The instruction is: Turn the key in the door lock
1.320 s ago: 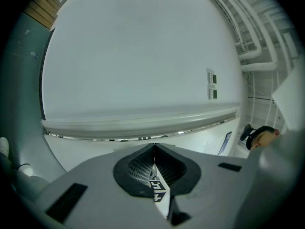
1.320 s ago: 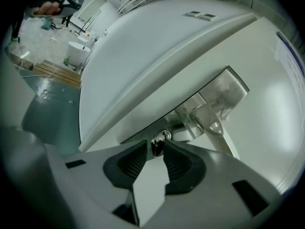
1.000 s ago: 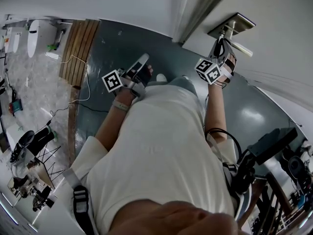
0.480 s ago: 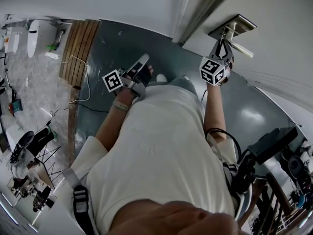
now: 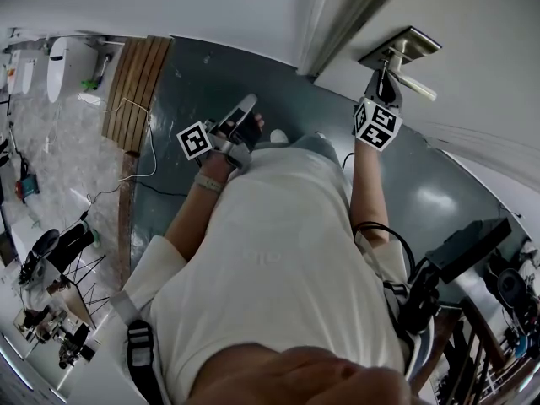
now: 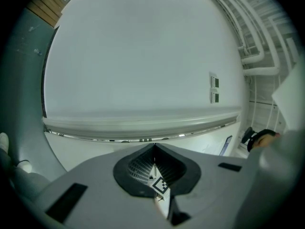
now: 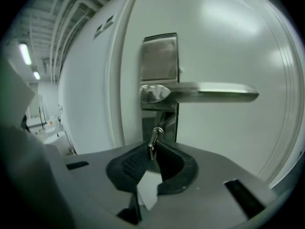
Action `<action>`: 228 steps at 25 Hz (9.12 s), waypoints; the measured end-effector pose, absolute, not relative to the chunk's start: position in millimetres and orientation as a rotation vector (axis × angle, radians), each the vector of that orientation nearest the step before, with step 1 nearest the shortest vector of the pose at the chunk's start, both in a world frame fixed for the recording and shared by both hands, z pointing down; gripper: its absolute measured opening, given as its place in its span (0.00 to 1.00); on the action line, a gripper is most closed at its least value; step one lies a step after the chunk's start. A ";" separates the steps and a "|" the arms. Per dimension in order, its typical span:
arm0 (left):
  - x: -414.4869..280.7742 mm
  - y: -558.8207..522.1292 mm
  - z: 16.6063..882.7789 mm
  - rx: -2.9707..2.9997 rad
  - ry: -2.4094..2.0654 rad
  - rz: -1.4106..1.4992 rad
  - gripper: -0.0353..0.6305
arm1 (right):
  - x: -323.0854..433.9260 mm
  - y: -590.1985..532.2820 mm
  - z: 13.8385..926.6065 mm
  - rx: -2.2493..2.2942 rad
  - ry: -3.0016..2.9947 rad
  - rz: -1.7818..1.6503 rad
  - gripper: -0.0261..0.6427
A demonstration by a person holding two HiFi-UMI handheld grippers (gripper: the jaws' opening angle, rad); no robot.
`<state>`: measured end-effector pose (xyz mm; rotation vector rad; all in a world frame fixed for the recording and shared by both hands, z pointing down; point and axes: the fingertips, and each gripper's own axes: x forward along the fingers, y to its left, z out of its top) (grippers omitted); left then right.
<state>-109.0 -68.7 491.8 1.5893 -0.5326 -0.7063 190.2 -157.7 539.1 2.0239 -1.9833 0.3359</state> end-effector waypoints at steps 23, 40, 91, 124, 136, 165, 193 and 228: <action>-109.5 -67.6 495.8 1.569 -0.542 -0.707 0.06 | 197.5 -154.4 541.4 2.241 -2.377 1.994 0.10; -111.1 -72.2 493.8 1.567 -0.539 -0.706 0.06 | 191.2 -148.9 537.6 2.206 -2.310 2.402 0.10; -110.4 -74.6 499.3 1.533 -0.530 -0.734 0.06 | 181.4 -150.2 538.6 1.244 -1.328 -0.675 0.19; -105.9 -75.4 507.6 1.514 -0.515 -0.735 0.06 | 179.2 -152.4 542.5 1.324 -1.565 -0.482 0.20; -108.1 -72.9 504.2 1.519 -0.529 -0.727 0.06 | 181.7 -152.1 532.9 1.539 -1.785 -0.201 0.20; -111.9 -71.5 506.4 1.507 -0.540 -0.723 0.06 | 194.7 -148.0 528.1 2.142 -2.391 1.126 0.15; -112.9 -73.5 512.9 1.483 -0.539 -0.727 0.06 | 204.0 -143.2 549.4 2.030 -2.308 2.912 0.11; -115.5 -75.2 512.1 1.465 -0.531 -0.746 0.06 | 196.4 -108.0 509.2 1.911 -2.318 0.794 0.21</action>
